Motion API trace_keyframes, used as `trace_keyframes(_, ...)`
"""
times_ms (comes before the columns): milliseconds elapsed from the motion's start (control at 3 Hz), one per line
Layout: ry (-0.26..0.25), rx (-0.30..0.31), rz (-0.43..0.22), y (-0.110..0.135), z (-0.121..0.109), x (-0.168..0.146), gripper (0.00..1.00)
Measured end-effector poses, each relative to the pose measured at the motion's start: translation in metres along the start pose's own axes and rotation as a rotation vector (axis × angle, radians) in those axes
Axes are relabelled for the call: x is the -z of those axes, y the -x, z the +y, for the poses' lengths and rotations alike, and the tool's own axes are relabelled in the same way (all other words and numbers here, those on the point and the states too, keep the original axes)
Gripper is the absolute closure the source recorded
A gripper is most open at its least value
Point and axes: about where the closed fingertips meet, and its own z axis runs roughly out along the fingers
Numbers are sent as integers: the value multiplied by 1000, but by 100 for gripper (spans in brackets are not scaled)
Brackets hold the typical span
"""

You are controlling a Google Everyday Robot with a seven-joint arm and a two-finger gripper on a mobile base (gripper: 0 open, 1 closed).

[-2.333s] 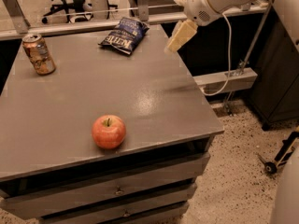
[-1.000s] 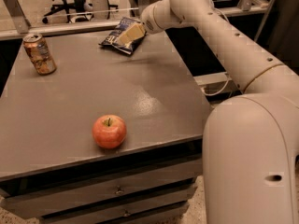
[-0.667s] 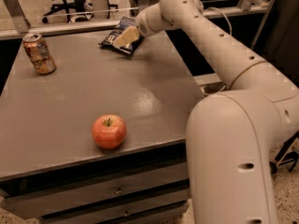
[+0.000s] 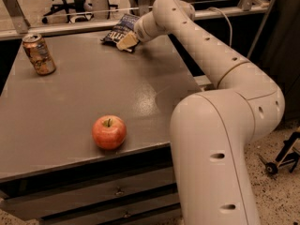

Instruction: Move blue chip bag near apple

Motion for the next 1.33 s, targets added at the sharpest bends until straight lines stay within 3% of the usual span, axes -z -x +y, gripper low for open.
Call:
trace_keyframes(333, -8, 15, -15, 5, -1, 10, 57)
trace_keyframes(1000, 4, 66, -56, 16, 10, 33, 100)
trace_keyframes(1333, 73, 151, -106, 19, 39, 83, 100)
